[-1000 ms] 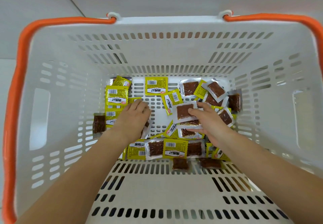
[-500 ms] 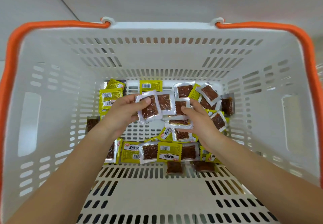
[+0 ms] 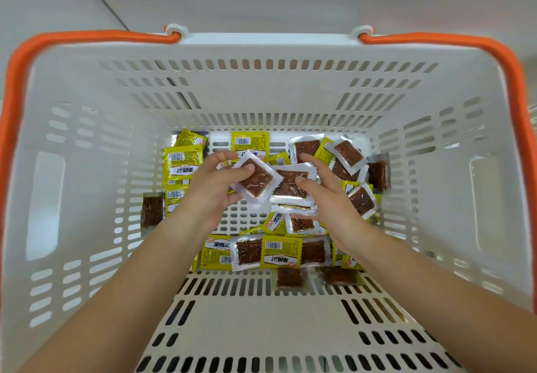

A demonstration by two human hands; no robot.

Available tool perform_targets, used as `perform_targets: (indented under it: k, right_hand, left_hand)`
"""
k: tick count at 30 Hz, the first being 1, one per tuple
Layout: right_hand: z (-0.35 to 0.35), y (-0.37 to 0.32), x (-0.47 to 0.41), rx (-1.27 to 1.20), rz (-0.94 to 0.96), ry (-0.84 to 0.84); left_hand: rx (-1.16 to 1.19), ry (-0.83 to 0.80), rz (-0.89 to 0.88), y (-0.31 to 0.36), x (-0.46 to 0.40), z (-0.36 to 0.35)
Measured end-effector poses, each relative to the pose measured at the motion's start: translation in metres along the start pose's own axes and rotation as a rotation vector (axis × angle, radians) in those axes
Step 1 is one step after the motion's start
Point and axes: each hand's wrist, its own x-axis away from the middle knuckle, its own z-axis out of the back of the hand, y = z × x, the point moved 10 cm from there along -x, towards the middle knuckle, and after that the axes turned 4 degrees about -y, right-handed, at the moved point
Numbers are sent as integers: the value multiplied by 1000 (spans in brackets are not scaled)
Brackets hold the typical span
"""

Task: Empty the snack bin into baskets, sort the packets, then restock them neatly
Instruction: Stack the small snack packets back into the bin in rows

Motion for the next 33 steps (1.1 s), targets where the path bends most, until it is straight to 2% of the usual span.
perform_targets:
  k: [2,5,7,13,17,20,22,25,29,33]
  right_hand:
    - [-4,3,-1,-1,-15,-19]
    - [-8,7,-1,-23,-38,-20]
    - [-7,9,-1,-11,-37,-10]
    - [-12,15,0,-8,-93,-38]
    - [-20,-20,19,94,40,-80]
    - [-32,-63,50,167,194,-117]
    - [-40,-98,78,198,309,-123]
    - [-59,-152,126,282,471,-195]
    - [-82,-230,206,498,720,-217]
    - [-95,-280,280,723,920,-188]
  left_hand:
    - [-7,-11,-7,-1,0,-4]
    - [-317,32,-99,3,1,-12]
    - [-421,4,-100,-5,0,-21]
    - [-240,-169,165,-37,3,-40]
    - [-187,-253,264,-24,20,-41]
    - [-49,-313,324,0,56,-45]
    - [15,-390,276,32,89,-56]
    - [69,-445,82,95,144,-70]
    - [76,-412,-142,167,221,-77]
    - [44,-370,-276,201,289,-92]
